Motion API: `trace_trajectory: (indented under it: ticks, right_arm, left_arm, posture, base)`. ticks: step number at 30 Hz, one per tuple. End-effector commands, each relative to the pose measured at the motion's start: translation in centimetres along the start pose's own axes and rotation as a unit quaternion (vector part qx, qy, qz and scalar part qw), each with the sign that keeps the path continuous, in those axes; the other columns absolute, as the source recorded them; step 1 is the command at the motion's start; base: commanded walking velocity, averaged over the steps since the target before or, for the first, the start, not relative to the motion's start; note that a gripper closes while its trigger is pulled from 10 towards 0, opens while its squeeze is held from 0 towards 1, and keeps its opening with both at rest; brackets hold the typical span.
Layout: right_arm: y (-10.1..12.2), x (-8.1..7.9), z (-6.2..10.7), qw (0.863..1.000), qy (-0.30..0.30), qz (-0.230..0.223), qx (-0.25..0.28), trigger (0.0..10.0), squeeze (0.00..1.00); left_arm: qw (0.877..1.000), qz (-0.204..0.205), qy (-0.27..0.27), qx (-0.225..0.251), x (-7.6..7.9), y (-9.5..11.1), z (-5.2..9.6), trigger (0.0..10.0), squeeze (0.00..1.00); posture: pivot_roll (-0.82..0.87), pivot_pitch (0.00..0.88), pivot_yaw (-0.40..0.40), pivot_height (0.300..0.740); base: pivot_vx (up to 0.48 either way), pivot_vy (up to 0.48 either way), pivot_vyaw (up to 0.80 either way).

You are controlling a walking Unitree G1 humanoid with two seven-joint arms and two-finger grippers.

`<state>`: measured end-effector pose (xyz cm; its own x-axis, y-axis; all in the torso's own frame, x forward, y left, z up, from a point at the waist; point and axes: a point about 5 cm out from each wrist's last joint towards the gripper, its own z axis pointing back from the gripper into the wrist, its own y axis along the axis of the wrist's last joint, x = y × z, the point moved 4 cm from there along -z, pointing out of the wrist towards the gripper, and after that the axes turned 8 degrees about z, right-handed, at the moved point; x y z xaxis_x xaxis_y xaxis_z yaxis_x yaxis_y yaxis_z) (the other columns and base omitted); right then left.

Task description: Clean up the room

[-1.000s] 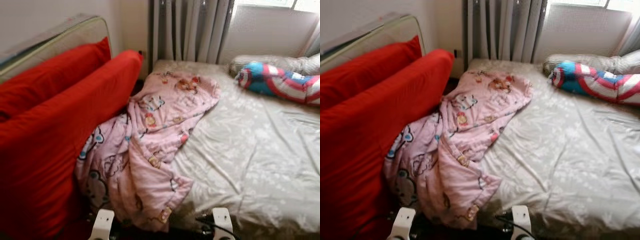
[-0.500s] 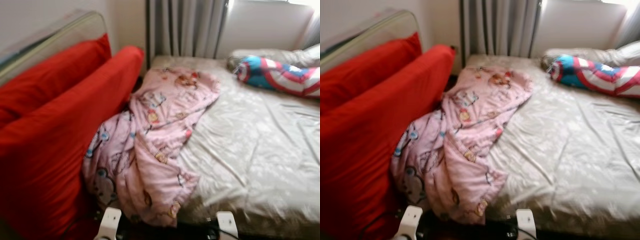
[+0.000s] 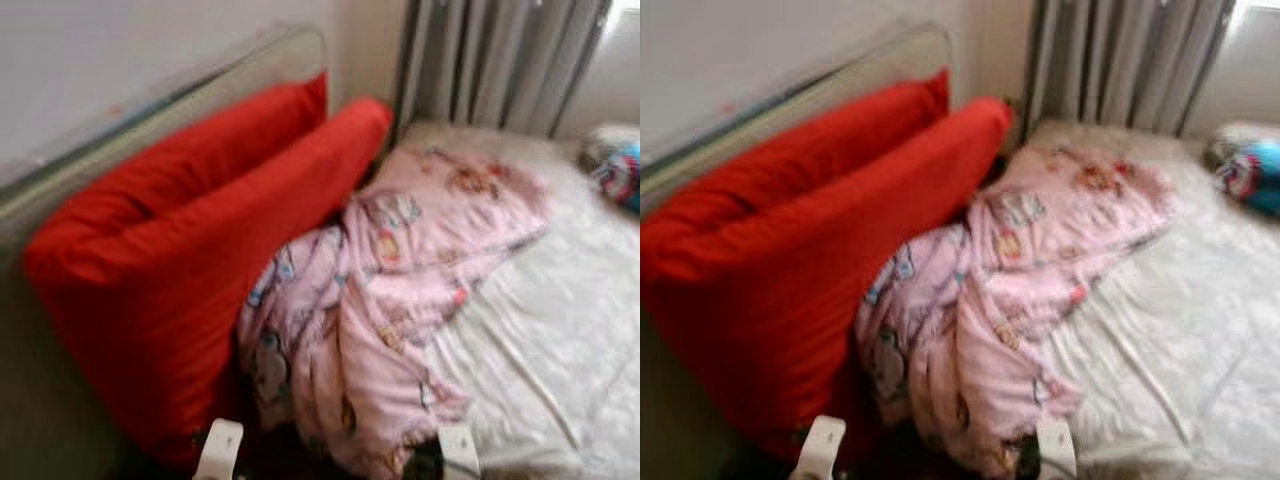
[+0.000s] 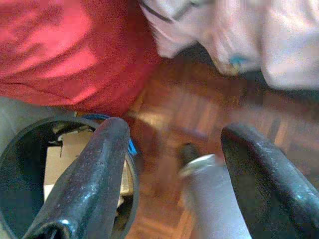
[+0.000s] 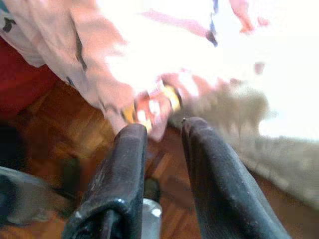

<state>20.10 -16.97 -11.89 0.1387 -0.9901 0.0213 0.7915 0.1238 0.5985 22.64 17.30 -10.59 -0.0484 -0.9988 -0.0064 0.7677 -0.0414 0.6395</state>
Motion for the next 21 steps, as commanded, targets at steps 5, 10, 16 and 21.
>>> trace_trajectory:
  ticks: [5, 10, 16, 21]
  right_arm:
    - [0.4, -1.2, -0.2, 1.000, 0.013, 0.000, 0.006, 10.0, 0.00]
    - [0.4, -1.2, -0.2, 1.000, 0.013, 0.000, 0.006, 10.0, 0.00]
    - [0.5, -0.6, -0.1, 1.000, -0.005, -0.027, 0.012, 10.0, 0.00]
    - [0.6, 0.3, -0.1, 0.997, -0.031, -0.061, 0.019, 10.0, 0.00]
  left_arm:
    - [1.000, -0.001, 0.009, -0.018, -0.8, -1.1, 0.3, 10.0, 0.00]
    - [1.000, -0.001, 0.009, -0.018, -0.8, -1.1, 0.3, 10.0, 0.00]
    - [1.000, 0.001, 0.004, -0.012, -0.8, -1.0, 0.3, 10.0, 0.00]
    - [1.000, 0.003, -0.001, -0.006, -0.7, -0.9, 0.3, 10.0, 0.00]
  posture:
    - [-0.05, 0.000, -0.003, 0.740]
    - [-0.05, 0.000, -0.003, 0.740]
    - [-0.05, 0.000, -0.001, 0.740]
    - [-0.05, 0.000, 0.000, 0.740]
  base:
    - [0.315, 0.000, 0.80]
    - [0.315, 0.000, 0.80]
    - [0.264, 0.000, 0.67]
    - [0.000, 0.000, 0.00]
